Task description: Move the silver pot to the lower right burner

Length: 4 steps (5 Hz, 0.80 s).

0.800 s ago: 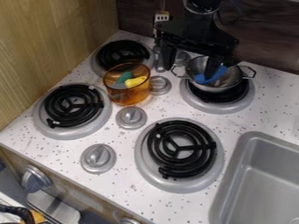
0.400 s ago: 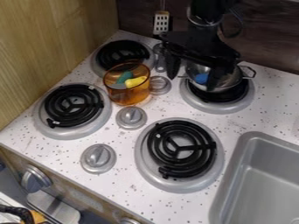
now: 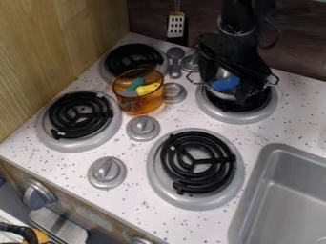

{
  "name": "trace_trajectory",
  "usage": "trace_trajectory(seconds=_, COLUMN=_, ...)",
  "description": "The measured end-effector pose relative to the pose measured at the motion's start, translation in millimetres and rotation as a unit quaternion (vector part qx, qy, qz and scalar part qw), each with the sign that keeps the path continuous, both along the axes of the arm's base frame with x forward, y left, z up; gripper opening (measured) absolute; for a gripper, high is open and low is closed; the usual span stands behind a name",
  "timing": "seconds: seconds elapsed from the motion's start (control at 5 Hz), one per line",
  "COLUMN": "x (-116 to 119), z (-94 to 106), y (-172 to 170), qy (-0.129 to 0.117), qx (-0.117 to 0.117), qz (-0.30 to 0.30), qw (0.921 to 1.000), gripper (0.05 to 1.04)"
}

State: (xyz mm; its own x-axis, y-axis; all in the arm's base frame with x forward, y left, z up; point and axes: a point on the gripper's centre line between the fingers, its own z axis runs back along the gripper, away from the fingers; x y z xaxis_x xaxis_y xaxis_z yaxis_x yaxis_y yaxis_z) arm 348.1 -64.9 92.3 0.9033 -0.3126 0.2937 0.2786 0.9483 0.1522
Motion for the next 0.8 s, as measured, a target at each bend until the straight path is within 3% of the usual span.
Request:
trace_trajectory(seconds=0.2, x=5.6, z=-6.6, y=-5.7, qy=-0.006, qx=0.016, qz=-0.097, qw=0.9952, gripper=1.000)
trace_trajectory(seconds=0.4, x=5.6, z=-18.7, y=-7.4, qy=0.010, qx=0.032, qz=-0.148, qw=0.9884, gripper=1.000)
trace_trajectory(seconds=0.6, x=13.7, z=-17.7, y=-13.2, qy=0.017, qx=0.033, qz=-0.216, qw=0.9756, gripper=0.999)
trace_trajectory(seconds=0.8, x=21.6, z=-28.2, y=-12.3, qy=0.040, qx=0.027, qz=-0.256, qw=0.9655, gripper=0.999)
